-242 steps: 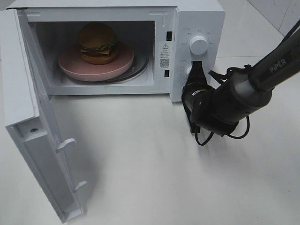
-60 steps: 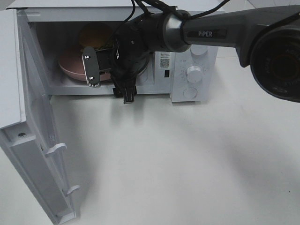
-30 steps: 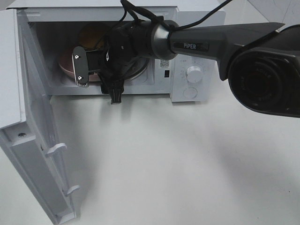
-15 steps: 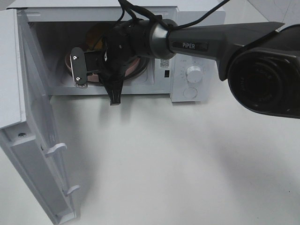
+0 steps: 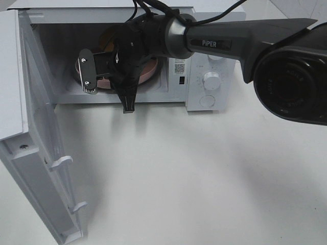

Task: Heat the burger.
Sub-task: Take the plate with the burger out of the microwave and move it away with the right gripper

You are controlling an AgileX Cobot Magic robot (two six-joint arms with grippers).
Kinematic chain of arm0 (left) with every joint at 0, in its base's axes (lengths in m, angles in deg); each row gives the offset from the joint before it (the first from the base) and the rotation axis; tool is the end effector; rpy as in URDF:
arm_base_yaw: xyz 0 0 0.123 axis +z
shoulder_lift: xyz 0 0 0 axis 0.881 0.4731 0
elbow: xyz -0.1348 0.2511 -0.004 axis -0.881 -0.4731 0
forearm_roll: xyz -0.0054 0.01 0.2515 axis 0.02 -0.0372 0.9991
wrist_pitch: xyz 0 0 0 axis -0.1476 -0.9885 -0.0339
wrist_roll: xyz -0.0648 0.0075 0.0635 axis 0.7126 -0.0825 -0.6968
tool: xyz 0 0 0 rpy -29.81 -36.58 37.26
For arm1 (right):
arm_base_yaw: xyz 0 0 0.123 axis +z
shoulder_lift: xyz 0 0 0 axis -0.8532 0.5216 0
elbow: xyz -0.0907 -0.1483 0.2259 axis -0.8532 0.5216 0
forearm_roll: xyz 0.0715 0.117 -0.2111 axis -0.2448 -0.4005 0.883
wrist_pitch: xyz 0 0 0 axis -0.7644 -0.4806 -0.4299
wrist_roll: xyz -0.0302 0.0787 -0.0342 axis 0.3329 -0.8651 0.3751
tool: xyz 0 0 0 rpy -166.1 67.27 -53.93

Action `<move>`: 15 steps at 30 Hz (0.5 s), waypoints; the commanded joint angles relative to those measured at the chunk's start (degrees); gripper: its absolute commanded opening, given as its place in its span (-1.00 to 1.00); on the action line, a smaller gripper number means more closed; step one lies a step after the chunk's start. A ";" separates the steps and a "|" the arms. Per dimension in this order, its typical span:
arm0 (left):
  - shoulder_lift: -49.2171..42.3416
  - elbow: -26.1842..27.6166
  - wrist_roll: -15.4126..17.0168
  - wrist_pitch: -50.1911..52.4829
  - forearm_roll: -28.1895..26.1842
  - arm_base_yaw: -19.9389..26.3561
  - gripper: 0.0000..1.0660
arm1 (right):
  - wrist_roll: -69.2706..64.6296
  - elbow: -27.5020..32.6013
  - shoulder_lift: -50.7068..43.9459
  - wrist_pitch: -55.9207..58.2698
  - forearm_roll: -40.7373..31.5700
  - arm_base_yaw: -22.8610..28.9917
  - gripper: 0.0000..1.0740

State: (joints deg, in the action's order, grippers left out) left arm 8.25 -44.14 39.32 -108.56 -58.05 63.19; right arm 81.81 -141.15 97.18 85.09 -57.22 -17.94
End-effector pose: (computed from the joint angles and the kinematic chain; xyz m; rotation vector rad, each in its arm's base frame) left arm -0.0086 -0.0068 0.2825 -0.0691 2.0247 -0.1140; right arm 0.4224 0.3524 0.1416 -1.9668 1.4672 -0.3118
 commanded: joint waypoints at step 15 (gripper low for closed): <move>-0.23 -0.17 0.00 0.06 0.06 0.29 0.87 | 0.40 17.93 -11.06 -13.98 3.21 1.03 -1.00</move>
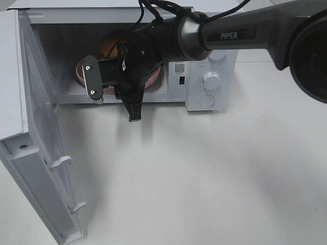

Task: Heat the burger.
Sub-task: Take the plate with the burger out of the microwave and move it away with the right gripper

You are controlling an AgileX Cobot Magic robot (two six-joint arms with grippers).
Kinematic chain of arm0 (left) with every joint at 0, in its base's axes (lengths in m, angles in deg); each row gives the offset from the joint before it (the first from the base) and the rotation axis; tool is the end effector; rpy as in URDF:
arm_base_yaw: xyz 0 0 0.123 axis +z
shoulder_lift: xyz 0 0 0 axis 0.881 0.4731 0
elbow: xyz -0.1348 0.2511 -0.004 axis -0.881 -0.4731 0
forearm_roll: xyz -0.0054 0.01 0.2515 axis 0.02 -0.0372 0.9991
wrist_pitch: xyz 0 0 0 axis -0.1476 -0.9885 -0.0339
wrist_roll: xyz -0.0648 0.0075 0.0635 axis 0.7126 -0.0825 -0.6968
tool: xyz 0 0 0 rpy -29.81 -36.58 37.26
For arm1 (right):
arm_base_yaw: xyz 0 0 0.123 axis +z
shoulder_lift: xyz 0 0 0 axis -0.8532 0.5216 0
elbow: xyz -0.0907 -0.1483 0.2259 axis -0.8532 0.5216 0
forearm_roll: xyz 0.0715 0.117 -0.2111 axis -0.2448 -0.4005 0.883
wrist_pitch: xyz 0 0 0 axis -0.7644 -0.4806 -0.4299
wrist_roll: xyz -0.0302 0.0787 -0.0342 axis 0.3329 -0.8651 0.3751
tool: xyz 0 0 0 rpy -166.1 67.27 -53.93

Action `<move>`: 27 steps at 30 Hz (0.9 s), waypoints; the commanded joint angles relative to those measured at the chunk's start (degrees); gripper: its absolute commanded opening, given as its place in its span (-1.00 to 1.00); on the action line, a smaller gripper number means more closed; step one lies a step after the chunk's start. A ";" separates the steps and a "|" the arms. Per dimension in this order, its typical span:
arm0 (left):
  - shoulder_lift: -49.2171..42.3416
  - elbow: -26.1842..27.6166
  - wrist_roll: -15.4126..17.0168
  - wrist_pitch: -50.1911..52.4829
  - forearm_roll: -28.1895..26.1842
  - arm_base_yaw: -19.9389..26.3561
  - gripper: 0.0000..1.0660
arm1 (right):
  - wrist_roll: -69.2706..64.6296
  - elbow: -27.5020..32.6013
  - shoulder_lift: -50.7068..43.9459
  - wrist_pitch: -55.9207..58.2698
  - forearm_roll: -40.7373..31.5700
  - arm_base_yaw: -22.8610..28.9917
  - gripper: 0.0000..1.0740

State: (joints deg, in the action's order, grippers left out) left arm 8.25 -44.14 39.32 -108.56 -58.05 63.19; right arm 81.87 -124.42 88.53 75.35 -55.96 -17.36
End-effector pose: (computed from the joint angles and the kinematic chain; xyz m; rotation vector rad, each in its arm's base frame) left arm -0.0086 -0.0068 0.2825 -0.0691 2.0247 -0.1140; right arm 0.3931 0.3361 0.1447 -1.9782 1.4024 -0.3091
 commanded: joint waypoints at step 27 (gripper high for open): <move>-0.23 -0.17 -0.06 0.06 0.06 0.29 0.87 | 0.17 32.89 -19.82 -23.15 4.76 1.15 -1.00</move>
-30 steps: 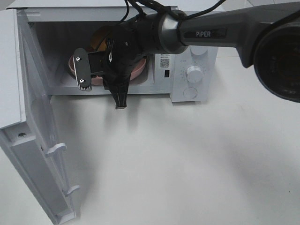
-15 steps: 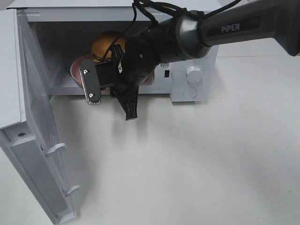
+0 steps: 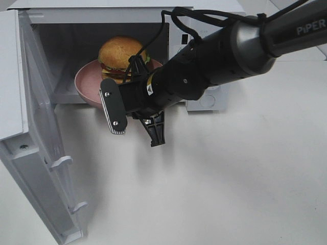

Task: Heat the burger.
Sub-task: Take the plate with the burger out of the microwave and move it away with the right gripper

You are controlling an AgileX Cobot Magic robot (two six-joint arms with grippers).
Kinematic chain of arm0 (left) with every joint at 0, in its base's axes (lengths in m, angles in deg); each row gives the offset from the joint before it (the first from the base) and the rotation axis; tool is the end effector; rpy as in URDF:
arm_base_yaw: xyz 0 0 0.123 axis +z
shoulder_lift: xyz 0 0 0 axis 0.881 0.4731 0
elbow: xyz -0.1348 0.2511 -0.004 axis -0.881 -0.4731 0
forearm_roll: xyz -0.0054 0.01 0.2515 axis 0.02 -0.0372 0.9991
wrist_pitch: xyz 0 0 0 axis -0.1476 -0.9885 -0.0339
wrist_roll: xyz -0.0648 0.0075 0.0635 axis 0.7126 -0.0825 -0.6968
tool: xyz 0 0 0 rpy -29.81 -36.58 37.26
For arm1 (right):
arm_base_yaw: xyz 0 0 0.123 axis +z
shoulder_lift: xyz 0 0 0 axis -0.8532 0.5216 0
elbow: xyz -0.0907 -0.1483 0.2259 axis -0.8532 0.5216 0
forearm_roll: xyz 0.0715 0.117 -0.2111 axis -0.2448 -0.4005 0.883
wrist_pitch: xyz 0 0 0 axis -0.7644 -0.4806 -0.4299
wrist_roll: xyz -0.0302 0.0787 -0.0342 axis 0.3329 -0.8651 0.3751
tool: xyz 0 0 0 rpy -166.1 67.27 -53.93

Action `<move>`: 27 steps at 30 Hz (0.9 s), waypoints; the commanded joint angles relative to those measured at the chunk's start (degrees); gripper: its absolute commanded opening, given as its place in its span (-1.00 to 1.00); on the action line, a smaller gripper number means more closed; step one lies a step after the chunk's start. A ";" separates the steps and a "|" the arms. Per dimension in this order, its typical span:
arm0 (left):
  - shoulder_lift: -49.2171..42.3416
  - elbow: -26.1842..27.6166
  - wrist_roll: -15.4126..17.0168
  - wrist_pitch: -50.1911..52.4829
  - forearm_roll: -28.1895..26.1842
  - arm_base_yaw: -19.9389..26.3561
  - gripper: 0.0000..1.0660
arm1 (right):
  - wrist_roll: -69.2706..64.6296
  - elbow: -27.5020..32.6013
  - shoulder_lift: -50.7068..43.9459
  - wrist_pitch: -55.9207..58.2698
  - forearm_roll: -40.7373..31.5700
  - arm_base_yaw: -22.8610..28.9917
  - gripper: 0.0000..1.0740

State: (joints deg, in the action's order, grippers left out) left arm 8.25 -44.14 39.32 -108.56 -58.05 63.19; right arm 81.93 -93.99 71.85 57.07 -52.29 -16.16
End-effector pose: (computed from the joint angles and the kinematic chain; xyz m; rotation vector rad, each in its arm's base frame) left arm -0.0086 -0.0068 0.2825 -0.0691 2.0247 -0.1140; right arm 0.3208 0.2910 0.1521 -1.9914 1.2425 -0.2930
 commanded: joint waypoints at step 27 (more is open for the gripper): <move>-0.23 -0.17 -0.06 0.06 0.06 0.29 0.87 | 0.11 27.27 -22.57 -10.66 3.67 -0.06 -1.00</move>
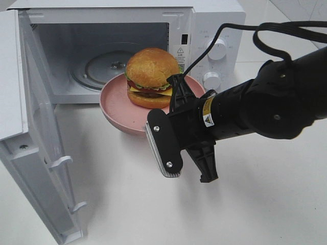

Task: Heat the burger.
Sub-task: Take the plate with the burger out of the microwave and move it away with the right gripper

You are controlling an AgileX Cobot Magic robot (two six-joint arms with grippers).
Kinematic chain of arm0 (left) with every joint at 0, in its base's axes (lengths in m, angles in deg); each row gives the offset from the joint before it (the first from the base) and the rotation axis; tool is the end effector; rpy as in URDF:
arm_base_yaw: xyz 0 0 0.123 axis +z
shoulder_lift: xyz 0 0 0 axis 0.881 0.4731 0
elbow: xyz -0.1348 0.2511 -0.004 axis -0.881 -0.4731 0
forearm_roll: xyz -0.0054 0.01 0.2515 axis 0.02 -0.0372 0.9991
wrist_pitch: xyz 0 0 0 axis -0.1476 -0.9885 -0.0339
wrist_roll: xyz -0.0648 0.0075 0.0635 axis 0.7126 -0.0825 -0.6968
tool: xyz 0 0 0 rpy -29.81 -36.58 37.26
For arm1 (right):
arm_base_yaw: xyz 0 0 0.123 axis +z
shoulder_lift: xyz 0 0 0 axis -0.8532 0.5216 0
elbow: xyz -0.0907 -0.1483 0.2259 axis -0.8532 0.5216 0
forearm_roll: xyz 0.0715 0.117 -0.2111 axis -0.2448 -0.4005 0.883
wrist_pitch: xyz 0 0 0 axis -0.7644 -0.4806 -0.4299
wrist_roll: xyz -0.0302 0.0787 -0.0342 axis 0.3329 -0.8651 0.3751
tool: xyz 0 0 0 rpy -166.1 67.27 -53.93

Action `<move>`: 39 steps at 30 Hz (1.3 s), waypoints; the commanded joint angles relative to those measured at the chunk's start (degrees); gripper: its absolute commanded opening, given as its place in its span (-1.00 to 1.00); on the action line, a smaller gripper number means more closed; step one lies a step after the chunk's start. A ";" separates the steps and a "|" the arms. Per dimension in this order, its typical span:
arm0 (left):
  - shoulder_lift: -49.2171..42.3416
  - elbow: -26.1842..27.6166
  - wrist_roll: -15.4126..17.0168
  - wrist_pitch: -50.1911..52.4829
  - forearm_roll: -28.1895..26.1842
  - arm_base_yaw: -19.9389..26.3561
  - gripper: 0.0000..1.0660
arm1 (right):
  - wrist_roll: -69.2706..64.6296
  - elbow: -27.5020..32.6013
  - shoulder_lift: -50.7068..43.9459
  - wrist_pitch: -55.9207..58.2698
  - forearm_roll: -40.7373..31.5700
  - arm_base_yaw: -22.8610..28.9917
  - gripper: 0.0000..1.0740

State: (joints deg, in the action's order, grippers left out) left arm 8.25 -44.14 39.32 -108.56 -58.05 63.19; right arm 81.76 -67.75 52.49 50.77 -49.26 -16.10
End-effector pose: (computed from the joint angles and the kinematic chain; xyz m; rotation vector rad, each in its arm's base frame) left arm -0.0086 -0.0068 0.2825 -0.0691 2.0247 -0.1140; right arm 0.2399 0.2212 0.1674 -2.0409 1.1850 -0.2799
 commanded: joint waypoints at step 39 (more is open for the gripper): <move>-0.23 -0.17 -0.06 0.06 0.06 0.29 0.87 | -7.33 22.06 -38.67 15.07 4.47 -0.11 -1.00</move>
State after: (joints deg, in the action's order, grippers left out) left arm 8.25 -44.14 39.32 -108.56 -58.05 63.19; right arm 75.17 -45.29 14.90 68.59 -46.62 -16.10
